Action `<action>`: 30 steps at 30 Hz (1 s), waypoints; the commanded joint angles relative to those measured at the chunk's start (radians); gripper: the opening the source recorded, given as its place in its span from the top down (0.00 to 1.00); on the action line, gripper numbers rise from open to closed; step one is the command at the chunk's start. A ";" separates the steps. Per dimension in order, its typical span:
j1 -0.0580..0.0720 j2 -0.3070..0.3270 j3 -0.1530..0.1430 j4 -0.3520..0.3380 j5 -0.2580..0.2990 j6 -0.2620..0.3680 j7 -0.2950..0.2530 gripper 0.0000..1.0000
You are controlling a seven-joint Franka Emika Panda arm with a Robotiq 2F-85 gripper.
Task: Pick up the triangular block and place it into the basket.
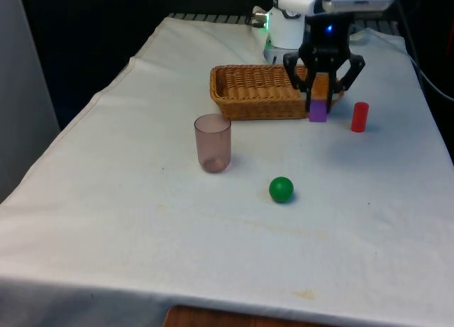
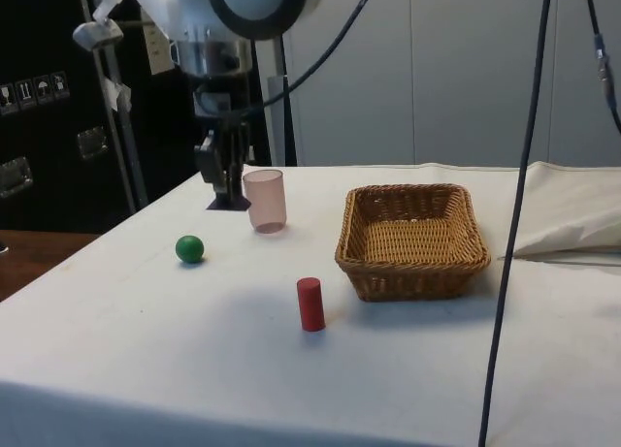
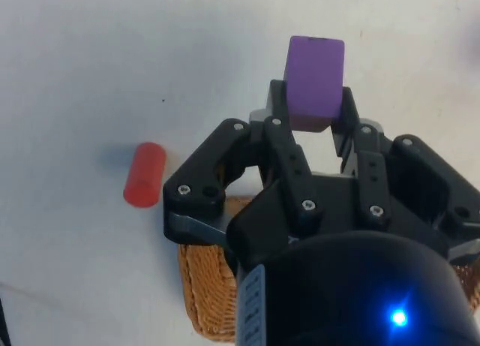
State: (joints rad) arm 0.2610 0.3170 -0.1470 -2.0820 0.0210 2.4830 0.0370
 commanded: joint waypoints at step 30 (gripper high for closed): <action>-0.003 -0.279 -0.018 -0.205 -0.050 -0.025 -0.052 0.67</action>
State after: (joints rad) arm 0.2580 0.0300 -0.1670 -2.2950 -0.0290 2.4590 -0.0190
